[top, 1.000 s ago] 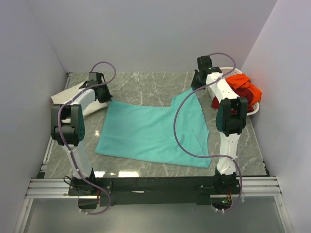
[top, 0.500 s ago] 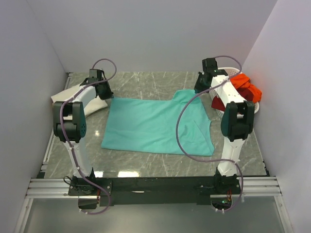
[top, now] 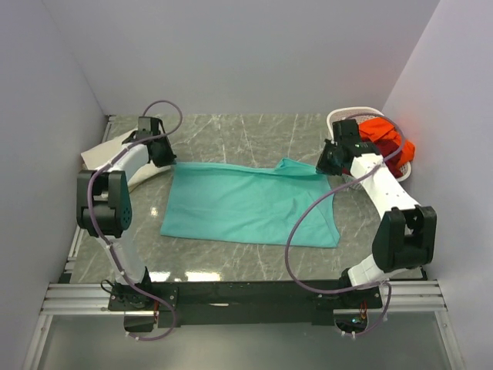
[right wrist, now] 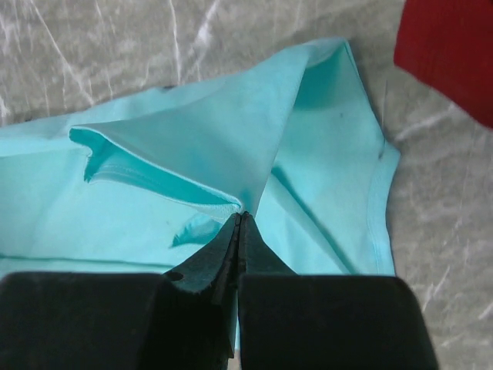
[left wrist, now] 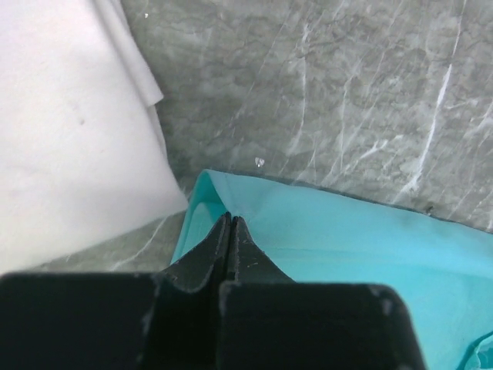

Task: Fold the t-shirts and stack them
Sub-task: Fold the tshirt

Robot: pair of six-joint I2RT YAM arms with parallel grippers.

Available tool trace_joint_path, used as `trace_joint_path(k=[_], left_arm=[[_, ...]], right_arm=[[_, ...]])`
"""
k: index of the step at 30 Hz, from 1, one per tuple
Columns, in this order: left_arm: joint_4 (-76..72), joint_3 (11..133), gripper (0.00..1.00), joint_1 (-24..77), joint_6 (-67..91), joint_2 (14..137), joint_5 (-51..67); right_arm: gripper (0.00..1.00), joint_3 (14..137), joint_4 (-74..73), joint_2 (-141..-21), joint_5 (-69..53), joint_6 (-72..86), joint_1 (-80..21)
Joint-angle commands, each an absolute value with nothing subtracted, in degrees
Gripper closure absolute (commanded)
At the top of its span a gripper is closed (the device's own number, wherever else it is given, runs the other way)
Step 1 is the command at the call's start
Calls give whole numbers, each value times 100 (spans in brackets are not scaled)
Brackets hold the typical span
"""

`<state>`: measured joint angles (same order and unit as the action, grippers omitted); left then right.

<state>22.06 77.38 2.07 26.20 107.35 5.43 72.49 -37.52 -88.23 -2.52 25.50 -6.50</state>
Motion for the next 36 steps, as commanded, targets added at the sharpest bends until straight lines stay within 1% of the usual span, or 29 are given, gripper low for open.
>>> trace_joint_path(k=[1,10,15,21,36], left_arm=[[2188,7559,100,185,2593,10196,352],[2241,7006,100,185,2654,9800,281],[2250,6698,100,185,2628,9537,237],[2312,6426,100,193,2645,9273,176],[2329,5494,100,193,2882,8657,167]], right_arm=[[100,6840,-3665,-8289,-202,2637,-694],[100,5846,-3876,-7164,-176,2742,-703],[100,5581,-4042,-6707,-158,2812,-721],[100,5370,-4236,-6320,-228,2874,-721],[100,4202,-4237,-5573,-299,3155,-949]])
